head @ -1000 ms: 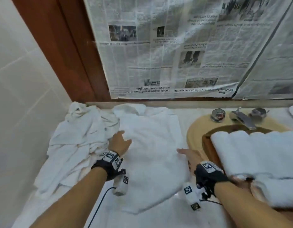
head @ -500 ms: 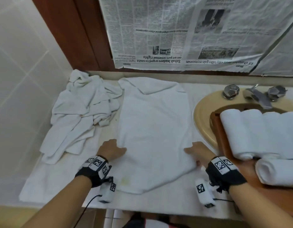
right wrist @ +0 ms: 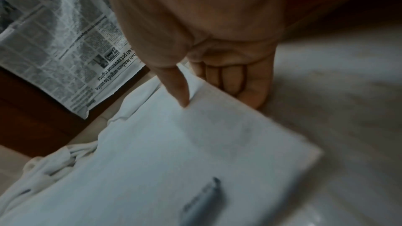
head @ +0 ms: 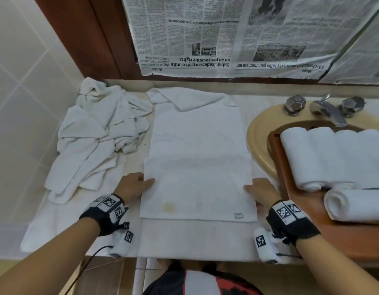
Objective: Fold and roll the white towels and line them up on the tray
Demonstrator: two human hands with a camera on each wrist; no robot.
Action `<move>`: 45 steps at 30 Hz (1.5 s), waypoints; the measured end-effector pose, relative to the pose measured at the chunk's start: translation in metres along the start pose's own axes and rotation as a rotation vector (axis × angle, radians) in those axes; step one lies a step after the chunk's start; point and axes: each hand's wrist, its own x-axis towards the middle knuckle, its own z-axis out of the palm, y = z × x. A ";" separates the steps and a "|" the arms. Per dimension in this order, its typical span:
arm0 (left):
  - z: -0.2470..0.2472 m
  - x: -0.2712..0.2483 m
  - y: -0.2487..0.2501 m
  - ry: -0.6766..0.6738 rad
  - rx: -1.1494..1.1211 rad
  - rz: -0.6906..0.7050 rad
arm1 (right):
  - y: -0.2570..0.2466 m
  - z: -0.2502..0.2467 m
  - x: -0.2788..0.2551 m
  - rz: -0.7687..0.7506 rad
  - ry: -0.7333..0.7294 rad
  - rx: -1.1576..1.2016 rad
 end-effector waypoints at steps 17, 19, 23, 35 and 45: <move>-0.017 0.016 0.018 -0.134 0.200 -0.135 | -0.008 -0.008 0.007 0.061 -0.042 -0.136; -0.022 0.011 0.013 -0.249 0.236 -0.181 | -0.003 -0.010 0.003 0.136 -0.084 -0.190; -0.022 0.020 0.020 -0.104 0.191 -0.168 | -0.018 -0.009 0.005 0.057 0.062 -0.105; -0.018 0.027 0.019 -0.142 0.312 -0.224 | -0.022 -0.009 0.017 0.036 0.087 -0.181; -0.011 0.046 -0.010 -0.197 0.218 -0.286 | 0.001 -0.002 0.026 0.123 -0.036 -0.200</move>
